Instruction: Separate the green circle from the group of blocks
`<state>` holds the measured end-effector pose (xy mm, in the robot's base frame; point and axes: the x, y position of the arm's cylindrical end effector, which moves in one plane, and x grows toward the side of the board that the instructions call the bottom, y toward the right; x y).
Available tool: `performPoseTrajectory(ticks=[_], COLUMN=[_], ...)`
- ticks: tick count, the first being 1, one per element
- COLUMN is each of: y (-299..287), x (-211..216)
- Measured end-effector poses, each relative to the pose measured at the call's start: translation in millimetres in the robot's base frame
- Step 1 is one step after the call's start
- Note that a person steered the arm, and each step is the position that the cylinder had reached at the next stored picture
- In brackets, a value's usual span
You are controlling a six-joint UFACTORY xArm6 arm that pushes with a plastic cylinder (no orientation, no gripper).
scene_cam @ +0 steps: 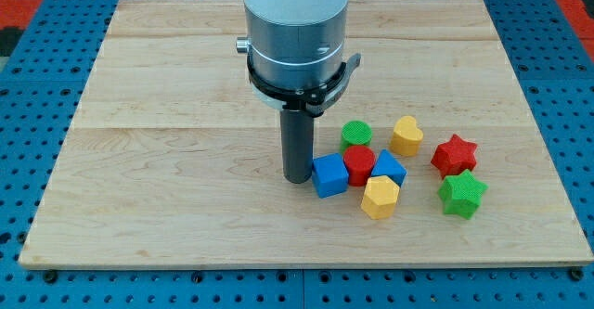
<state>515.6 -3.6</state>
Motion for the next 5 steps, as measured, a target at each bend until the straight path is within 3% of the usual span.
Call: performPoseTrajectory(ticks=[2, 3, 4, 5], y=[0.2, -4.2, 27.0, 82.8], x=[0.0, 20.3, 100.9, 81.9])
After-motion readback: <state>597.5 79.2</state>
